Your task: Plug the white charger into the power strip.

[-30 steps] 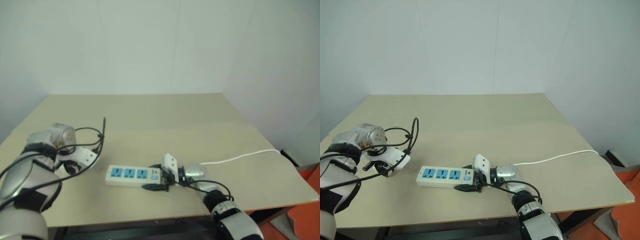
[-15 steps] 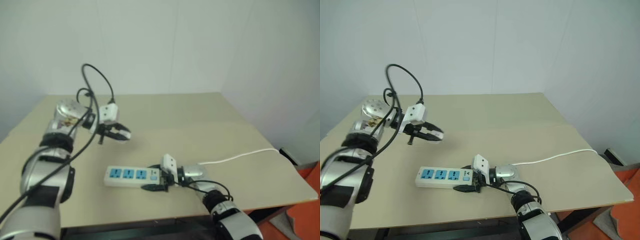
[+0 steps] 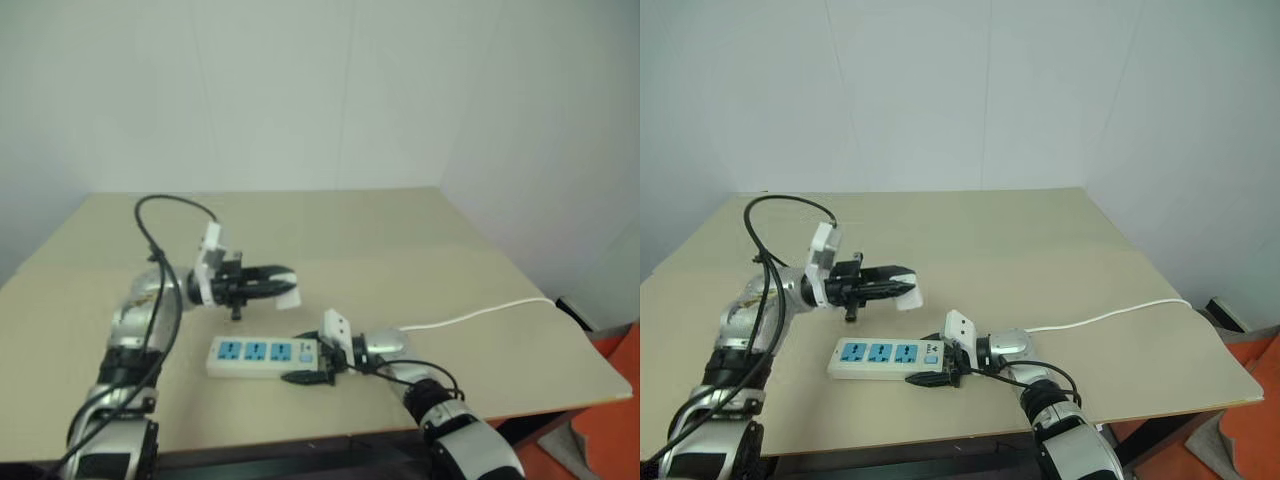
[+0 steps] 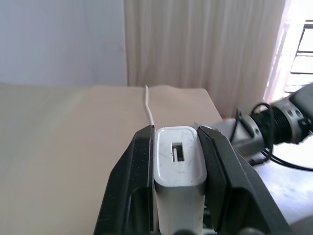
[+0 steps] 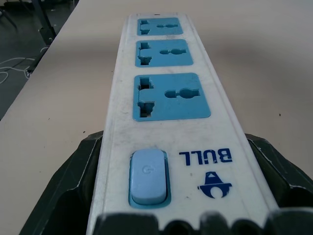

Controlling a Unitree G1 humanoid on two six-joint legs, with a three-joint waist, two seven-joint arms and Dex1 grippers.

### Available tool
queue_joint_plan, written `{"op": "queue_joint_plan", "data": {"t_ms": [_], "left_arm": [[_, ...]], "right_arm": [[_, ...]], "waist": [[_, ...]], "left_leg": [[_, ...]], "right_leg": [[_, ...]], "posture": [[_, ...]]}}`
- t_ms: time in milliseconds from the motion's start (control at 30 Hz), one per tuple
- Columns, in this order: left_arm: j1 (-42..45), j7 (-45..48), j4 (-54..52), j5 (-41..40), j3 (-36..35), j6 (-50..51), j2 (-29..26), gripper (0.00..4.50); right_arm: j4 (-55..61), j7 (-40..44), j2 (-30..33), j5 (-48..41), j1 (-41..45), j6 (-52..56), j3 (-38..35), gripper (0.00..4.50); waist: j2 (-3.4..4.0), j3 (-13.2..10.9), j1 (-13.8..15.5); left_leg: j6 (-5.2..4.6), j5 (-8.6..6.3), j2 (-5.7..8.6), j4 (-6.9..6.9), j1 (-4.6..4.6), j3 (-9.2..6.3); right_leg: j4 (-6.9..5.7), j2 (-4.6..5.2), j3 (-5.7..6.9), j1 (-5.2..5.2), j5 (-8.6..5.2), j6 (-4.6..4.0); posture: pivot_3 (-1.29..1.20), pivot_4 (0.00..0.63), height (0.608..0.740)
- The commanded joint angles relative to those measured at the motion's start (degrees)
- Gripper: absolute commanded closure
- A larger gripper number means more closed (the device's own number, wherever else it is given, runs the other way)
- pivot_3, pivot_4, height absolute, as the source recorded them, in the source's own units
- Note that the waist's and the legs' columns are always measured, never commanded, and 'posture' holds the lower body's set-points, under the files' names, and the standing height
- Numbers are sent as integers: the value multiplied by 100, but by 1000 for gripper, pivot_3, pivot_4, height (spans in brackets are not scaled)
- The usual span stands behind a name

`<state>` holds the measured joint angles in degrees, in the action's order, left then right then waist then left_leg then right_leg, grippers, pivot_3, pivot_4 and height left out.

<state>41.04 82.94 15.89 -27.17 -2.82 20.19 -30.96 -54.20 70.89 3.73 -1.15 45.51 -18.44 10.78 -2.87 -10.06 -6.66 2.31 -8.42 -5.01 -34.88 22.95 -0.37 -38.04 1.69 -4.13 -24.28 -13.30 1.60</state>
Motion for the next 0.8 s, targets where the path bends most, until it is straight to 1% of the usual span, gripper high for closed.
{"op": "queue_joint_plan", "data": {"t_ms": [33, 233, 400, 633, 800], "left_arm": [[-84, 100, -275, 82, 244, -100, -71, 3487], [-119, 244, -134, 180, 540, -258, -33, 3487], [-160, 579, 17, 372, 770, -600, -115, 3487], [-149, 763, 286, 488, 778, -819, -236, 3487], [-71, 797, 402, 424, 679, -838, -302, 3487]], "right_arm": [[-137, 95, -91, 49, -42, 39, 131, 1066], [-153, 78, -114, 56, -25, 27, 135, 1066], [-158, 64, -107, 65, -28, 18, 135, 1066], [-140, 73, -97, 87, -48, 17, 156, 1066], [-181, 130, -40, 205, -16, -5, 251, 1066]], "waist": [[0, 0, -3], [0, 0, -12], [0, 0, -14], [0, 0, -15], [0, 0, -13]], "left_leg": [[0, 0, 0, 1, -1, 0], [0, 0, 0, 3, -1, 0], [0, 0, 0, 4, -1, 0], [0, 0, 0, 4, -1, 0], [0, 0, 0, 4, -1, 0]], "right_leg": [[0, 0, 0, 0, 0, 0], [0, 0, -1, 0, -1, -1], [1, 0, -1, 0, -1, -2], [1, 0, -1, -1, -2, -3], [2, 0, -1, -1, -2, -4]], "posture": [[0, 150, 740], [0, 150, 740], [0, 150, 740], [0, 150, 740], [0, 150, 740]]}}
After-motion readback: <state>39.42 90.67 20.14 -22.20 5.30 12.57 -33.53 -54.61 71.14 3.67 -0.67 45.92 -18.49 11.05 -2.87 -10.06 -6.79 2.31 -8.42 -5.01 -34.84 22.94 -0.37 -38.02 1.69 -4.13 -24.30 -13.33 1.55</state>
